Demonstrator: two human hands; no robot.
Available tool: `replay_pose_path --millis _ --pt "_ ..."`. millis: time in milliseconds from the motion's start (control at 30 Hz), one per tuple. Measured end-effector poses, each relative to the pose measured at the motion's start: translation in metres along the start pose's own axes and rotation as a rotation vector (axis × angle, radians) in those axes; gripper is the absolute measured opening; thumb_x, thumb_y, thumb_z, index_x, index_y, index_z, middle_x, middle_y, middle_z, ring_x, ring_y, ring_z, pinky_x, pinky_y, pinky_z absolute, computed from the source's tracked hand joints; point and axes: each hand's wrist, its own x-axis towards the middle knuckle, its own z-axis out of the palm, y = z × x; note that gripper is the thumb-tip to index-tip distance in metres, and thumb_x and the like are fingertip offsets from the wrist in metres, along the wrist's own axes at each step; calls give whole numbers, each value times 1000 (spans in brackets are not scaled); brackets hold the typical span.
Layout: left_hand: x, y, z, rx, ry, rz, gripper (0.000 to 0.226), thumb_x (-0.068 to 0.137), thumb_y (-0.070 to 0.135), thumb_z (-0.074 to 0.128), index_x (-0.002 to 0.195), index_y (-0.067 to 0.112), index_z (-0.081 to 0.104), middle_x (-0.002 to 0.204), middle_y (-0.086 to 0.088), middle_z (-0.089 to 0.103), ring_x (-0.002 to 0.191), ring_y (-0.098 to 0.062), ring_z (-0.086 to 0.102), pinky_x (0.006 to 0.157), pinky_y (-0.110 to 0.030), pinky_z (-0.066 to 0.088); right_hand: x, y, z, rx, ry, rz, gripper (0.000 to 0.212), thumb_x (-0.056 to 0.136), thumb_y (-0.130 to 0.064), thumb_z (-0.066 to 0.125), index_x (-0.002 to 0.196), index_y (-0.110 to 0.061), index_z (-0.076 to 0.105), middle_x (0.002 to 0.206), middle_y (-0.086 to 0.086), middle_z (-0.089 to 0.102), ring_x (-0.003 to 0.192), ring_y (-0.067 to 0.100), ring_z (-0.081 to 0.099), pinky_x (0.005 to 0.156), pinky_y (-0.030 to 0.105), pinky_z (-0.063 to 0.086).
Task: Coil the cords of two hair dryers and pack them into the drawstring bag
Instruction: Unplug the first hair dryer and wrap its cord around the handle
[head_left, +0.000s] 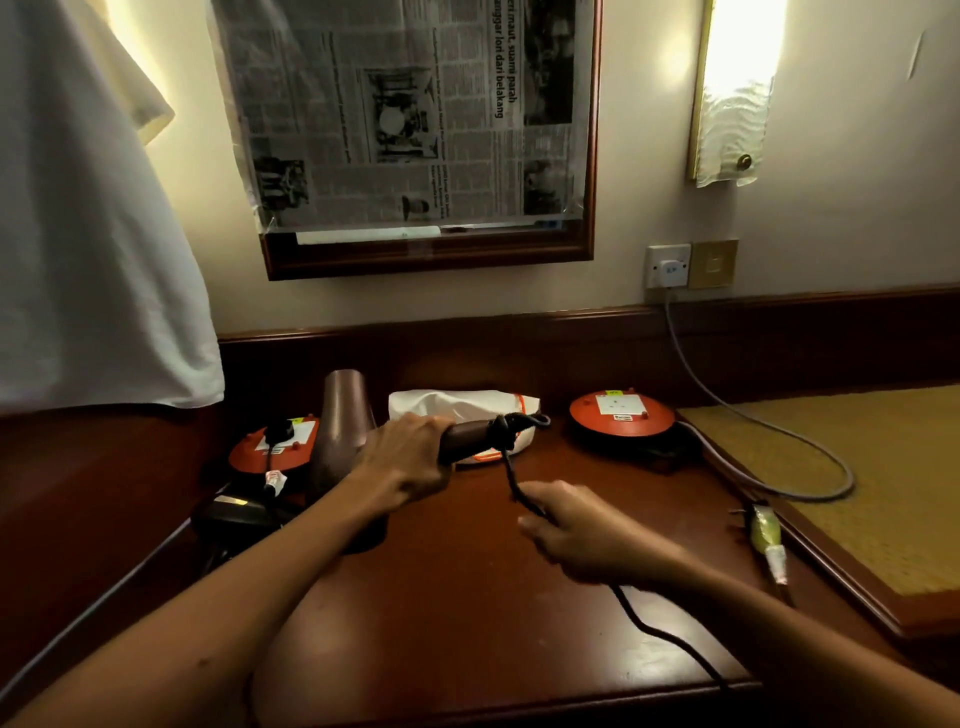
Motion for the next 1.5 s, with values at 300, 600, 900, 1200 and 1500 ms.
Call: replay_pose_path --millis 300,600,900,1200,1500 --pt "1 14 -13 248 -48 164 27 83 23 55 109 25 56 92 -6 64 74 -24 58 63 -34 39 41 -40 -72 -316 133 -156 17 87 -22 69 81 -8 75 73 6 70 55 15 63 46 25 52" --pt "-5 1 -14 4 19 285 23 81 19 61 103 17 53 87 -5 64 65 -13 52 59 -22 37 57 6 -49 278 163 -101 28 93 -24 58 88 1 70 62 6 63 42 7 51 38 18 38" --pt "0 6 -12 4 6 -34 30 79 25 61 108 22 54 84 0 53 84 -31 63 65 -34 46 3 0 -2 -74 -9 29 11 100 -30 45 97 -21 51 73 1 54 52 12 52 46 28 42" --pt "2 25 -7 205 -53 121 18 83 22 57 97 11 58 83 -5 54 69 -24 55 59 -32 39 30 -54 -72 -410 148 -141 17 90 -26 64 85 -13 74 75 -2 66 63 12 64 51 24 50" --pt "4 13 -31 199 11 387 21 83 23 57 102 14 55 90 -6 64 73 -23 61 59 -30 43 64 -24 -102 -362 123 -243 21 78 -40 75 72 -20 76 70 2 69 66 17 64 61 39 53"
